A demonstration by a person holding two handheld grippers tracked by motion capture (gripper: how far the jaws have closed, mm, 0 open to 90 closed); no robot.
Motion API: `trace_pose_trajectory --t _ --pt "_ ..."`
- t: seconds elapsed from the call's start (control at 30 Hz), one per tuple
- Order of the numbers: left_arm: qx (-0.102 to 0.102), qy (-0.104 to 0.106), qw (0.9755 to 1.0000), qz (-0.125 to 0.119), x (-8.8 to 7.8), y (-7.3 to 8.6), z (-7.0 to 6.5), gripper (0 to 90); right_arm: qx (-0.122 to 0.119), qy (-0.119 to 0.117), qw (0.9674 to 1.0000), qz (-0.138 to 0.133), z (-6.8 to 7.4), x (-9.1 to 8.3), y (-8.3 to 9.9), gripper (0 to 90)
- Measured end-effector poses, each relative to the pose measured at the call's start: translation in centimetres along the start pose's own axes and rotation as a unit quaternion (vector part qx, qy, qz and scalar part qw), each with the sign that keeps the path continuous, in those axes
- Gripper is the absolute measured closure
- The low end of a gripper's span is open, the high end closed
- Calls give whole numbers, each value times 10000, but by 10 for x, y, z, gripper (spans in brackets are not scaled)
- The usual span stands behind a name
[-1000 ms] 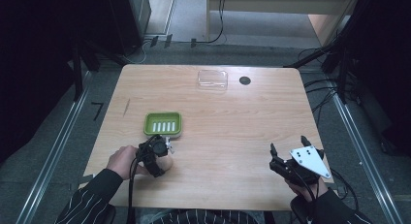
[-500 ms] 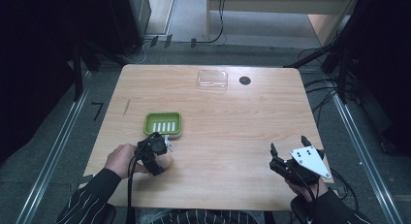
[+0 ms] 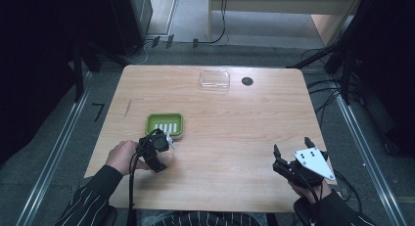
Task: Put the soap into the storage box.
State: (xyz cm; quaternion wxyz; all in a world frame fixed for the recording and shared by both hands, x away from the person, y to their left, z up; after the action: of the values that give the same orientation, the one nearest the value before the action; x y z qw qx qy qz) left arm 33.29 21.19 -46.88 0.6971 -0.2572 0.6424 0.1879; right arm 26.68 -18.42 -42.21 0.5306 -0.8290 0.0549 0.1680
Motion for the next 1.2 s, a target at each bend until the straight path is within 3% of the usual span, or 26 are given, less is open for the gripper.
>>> trace_pose_trajectory --t 0.33,0.57,1.2 --pt "-20 0 9999 -134 -9 -3 7 337 -38 -16 10000 12 1 0 0 136" --pt "126 -40 9998 -131 -11 -6 11 337 -29 -21 10000 22 1 0 0 136" --pt "249 31 9995 -213 -18 -21 20 337 -43 -25 10000 33 1 0 0 136"
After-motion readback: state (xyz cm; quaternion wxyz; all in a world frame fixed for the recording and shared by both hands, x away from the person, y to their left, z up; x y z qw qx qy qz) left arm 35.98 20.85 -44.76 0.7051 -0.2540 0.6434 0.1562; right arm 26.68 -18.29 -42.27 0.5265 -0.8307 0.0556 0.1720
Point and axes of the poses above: each handheld gripper's, and its own axes: x roughly forward along the jaws, y roughly out of its underside, z roughly to its left, the point moved 4 cm from there along x, roughly forward along the jaws, and after that the axes turned 13 degrees about -x, right-handed, at the moved point
